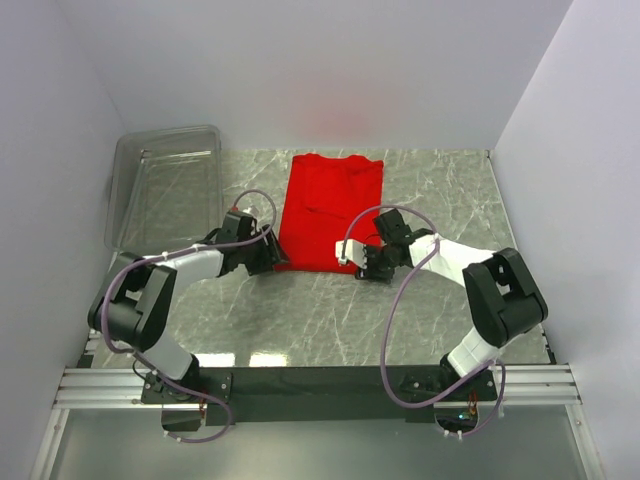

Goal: Fold and stack the t-shirts
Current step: Fold the T-shirt at the center of the board.

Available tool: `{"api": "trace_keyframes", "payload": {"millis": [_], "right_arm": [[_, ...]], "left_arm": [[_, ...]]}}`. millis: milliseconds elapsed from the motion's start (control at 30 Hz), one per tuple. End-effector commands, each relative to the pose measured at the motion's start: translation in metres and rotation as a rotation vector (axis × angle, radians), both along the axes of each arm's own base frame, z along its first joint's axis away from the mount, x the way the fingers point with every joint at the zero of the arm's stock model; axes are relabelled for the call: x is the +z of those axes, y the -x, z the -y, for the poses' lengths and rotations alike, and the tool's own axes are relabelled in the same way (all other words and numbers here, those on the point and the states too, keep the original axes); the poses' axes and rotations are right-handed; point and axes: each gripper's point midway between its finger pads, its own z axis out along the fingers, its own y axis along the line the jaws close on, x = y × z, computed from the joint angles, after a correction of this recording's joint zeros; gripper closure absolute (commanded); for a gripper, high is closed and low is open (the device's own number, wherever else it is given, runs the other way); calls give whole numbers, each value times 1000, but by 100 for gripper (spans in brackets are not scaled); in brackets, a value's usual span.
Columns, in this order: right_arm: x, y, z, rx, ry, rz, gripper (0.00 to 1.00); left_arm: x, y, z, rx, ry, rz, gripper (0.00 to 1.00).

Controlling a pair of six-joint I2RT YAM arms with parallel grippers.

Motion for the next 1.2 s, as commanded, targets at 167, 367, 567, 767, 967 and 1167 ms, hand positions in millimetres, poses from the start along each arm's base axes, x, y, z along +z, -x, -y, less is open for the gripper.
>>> {"api": "trace_keyframes", "payload": {"millis": [167,367,567,767,967,1167], "right_arm": [[-7,-3,0,-7,38,9,48],[-8,-4,-3,-7,50,-6,61],[-3,-1,-3,0,34,-1,85],[13,11,-3,2,-31,-23,98],[30,41,-3,-13,-107,-100,100],[42,83,-1,-41,-175,-197,100]], "left_arm": [[-6,-14,12,48,5,-22,40],[-19,-11,11,53,-14,-50,57],[-7,-12,4,42,-55,-8,89],[10,-7,3,-29,-72,52,99],[20,15,5,-95,-25,65,99],[24,50,8,-145,35,5,99]]}}
